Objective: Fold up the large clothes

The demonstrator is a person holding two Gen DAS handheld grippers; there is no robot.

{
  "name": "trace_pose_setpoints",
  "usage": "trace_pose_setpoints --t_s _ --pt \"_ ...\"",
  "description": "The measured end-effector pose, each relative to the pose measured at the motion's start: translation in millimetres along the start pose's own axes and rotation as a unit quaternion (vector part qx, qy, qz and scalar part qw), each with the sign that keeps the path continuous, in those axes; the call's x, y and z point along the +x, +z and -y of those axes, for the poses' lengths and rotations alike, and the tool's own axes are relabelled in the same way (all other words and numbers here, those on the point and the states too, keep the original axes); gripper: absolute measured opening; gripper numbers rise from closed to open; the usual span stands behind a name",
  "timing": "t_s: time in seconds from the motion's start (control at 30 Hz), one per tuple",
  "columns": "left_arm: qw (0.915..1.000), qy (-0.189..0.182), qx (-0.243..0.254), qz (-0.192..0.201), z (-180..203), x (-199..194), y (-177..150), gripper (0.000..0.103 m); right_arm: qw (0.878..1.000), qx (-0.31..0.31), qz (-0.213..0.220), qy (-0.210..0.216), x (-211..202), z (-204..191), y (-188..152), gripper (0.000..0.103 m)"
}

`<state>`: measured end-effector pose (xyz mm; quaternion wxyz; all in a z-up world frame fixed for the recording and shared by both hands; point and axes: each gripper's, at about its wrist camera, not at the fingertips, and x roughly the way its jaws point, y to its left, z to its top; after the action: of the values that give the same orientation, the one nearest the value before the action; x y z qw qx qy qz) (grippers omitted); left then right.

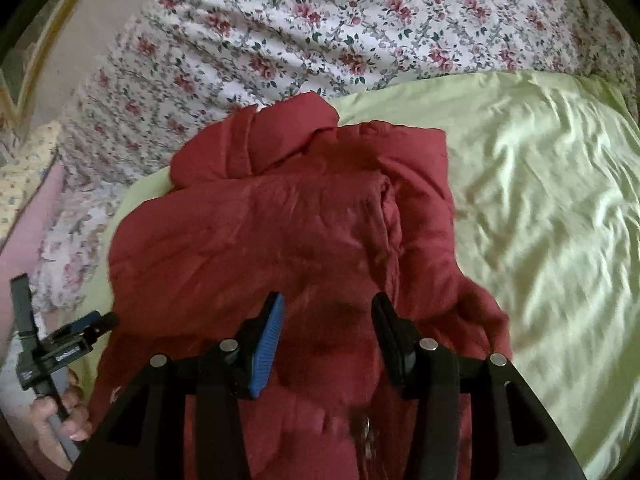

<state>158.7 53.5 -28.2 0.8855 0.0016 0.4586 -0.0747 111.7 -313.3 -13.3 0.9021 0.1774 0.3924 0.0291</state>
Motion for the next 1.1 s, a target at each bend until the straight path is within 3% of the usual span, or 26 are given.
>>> trace_pose_setpoints --t_s 0.17,0.33,0.63,0.73,1.1 --pt "0.9997 0.000 -0.011 -0.023 -20.4 -19.4 -33.1 0.079 0.999 0.006 -0.020 0.028 -31.5 8.6 -28.0 0.063" --pt "0.9989 0.005 -0.022 -0.041 -38.5 -35.4 -60.6 0.079 0.999 0.001 -0.030 0.024 -60.1 18.3 -54.0 0.067" --pt "0.9981 0.007 -0.014 -0.060 -49.6 -59.8 -98.0 0.079 0.999 0.012 -0.046 -0.001 -93.6 43.6 -83.4 0.068" --pt "0.9978 0.004 -0.008 -0.065 -49.7 -66.5 -108.4 0.079 0.998 0.006 -0.059 -0.018 -99.7 49.6 -94.7 0.073" --pt "0.9948 -0.003 0.005 -0.102 -52.1 -68.0 -143.7 0.079 0.991 -0.001 -0.126 -0.048 -95.3 68.9 -131.9 0.073"
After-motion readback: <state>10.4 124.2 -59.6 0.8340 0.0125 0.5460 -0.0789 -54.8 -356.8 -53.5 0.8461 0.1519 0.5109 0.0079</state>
